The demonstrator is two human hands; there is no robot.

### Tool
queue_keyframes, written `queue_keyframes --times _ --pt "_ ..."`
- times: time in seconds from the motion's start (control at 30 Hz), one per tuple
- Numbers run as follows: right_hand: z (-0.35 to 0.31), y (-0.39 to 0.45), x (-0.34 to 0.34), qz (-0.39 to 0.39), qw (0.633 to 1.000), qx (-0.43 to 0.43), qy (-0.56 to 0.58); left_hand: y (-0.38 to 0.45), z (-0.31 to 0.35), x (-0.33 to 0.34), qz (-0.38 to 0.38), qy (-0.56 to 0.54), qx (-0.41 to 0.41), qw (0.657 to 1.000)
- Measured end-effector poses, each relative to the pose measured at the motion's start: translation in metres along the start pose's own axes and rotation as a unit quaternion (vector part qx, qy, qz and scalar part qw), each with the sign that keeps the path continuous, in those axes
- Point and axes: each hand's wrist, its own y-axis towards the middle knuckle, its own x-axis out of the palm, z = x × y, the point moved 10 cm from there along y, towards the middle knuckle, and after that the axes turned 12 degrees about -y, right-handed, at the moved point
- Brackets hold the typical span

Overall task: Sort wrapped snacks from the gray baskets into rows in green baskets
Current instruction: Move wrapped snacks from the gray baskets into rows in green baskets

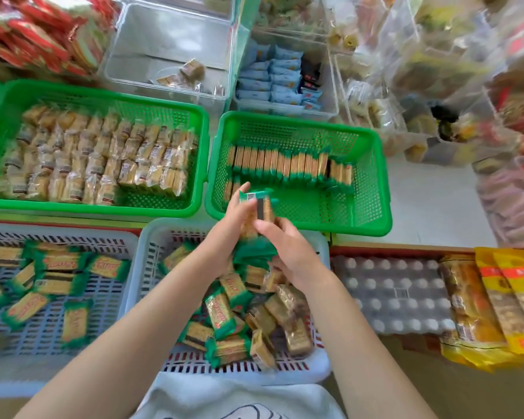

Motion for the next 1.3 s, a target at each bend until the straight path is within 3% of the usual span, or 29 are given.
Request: queue_keyframes --times 0.03,0.1,0.17,0.23,0.27,0.33,0.5,0.73,0.87,1.0,1.07,1.13,1.23,1.3 --pt "-0.004 0.011 -0.014 0.018 1.000 -0.002 -0.015 0.007 0.003 0.001 -0.007 0.016 0.015 1.000" --pt "-0.018 0.036 -0.040 0.061 0.998 -0.009 -0.023 0.020 0.024 -0.017 0.052 0.191 0.117 0.973" --pt "-0.032 0.060 -0.066 0.124 0.991 -0.020 -0.039 0.033 0.040 -0.044 0.159 0.453 0.201 0.854" --pt "-0.043 0.086 -0.080 0.163 0.983 -0.025 -0.082 0.050 0.023 -0.065 0.177 0.610 0.161 0.755" --pt "-0.046 0.102 -0.082 0.169 0.978 -0.015 -0.124 0.057 0.009 -0.072 0.163 0.655 0.134 0.725" --pt "-0.038 0.131 -0.074 0.152 0.961 0.042 -0.228 0.060 -0.006 -0.075 0.142 0.690 0.139 0.697" --pt "-0.007 0.167 -0.050 0.126 0.906 0.125 -0.385 0.060 -0.007 -0.078 0.151 0.689 0.164 0.689" --pt "-0.004 0.181 -0.040 0.124 0.898 0.099 -0.410 0.059 -0.008 -0.079 0.148 0.701 0.149 0.682" --pt "-0.004 0.168 -0.046 0.075 0.898 0.097 -0.422 0.057 -0.011 -0.077 0.140 0.705 0.153 0.678" --pt "-0.031 0.117 -0.052 0.142 0.922 -0.035 -0.360 0.058 -0.009 -0.078 0.124 0.705 0.131 0.686" --pt "-0.028 0.077 -0.053 0.170 0.930 -0.108 -0.307 0.051 -0.015 -0.074 0.099 0.730 0.131 0.663" --pt "-0.014 0.041 -0.055 0.196 0.927 -0.151 -0.281 0.031 -0.028 -0.060 0.064 0.735 0.181 0.650" --pt "0.036 0.021 -0.061 0.215 0.929 -0.107 -0.282 -0.006 -0.055 -0.044 0.028 0.692 0.246 0.678" --pt "0.086 0.028 -0.061 0.176 0.925 -0.019 -0.337 -0.011 -0.078 -0.054 0.024 0.662 0.177 0.728"
